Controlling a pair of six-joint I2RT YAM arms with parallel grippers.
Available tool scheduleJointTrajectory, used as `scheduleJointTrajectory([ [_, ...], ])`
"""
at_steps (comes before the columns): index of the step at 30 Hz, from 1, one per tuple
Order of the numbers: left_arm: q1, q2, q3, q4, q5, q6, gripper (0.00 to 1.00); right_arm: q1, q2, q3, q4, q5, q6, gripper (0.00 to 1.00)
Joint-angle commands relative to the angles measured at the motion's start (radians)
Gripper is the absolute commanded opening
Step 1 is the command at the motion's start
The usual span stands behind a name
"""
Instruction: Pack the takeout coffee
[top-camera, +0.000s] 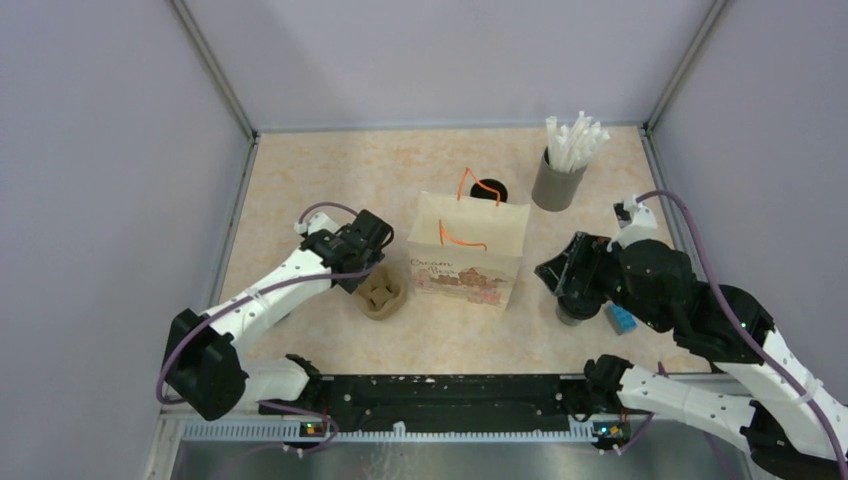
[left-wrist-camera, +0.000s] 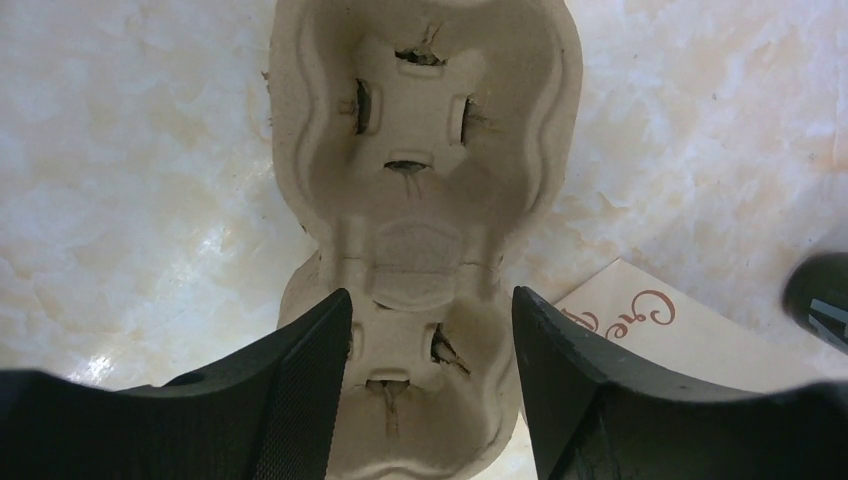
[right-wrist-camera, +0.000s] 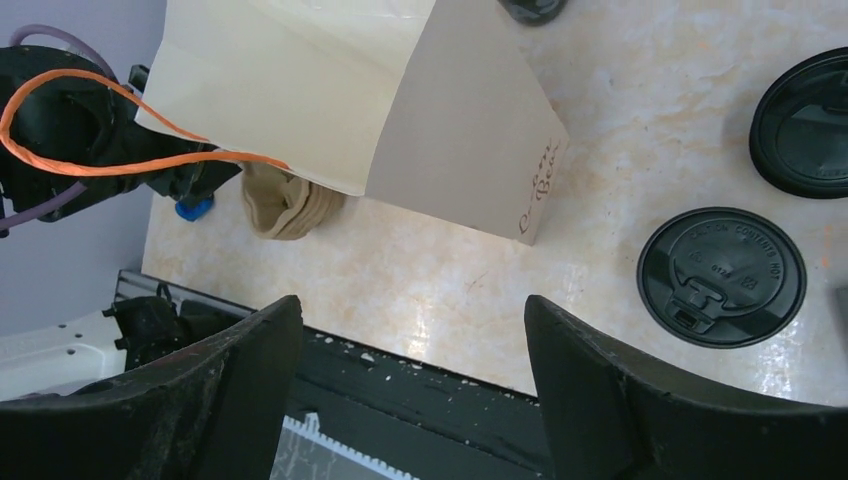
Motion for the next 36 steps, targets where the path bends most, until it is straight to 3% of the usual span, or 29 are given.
scheduleJointTrajectory([
  [1,0.026,0.026,-0.004,0.064,0.042,-0.006,0.65,0.01,-0.02,0.04,-0.02,0.06,-0.054,0.8],
  [11,0.077,0.094,0.058,-0.018,0.04,0.015,0.6,0.01,0.039,0.077,0.006,0.083,-0.14,0.8],
  [19,0.081,0.109,0.046,0.025,0.061,0.057,0.54,0.011,0.043,0.085,0.033,0.094,-0.169,0.8],
  [25,0.082,0.178,0.103,-0.064,0.058,0.071,0.54,0.01,0.04,0.086,0.048,0.109,-0.176,0.8],
  [31,0.084,0.186,0.109,-0.035,0.056,0.106,0.52,0.01,0.037,0.085,0.048,0.119,-0.178,0.8],
  [36,0.086,0.184,0.135,-0.061,0.047,0.122,0.41,0.01,0.031,0.076,0.056,0.121,-0.174,0.8],
])
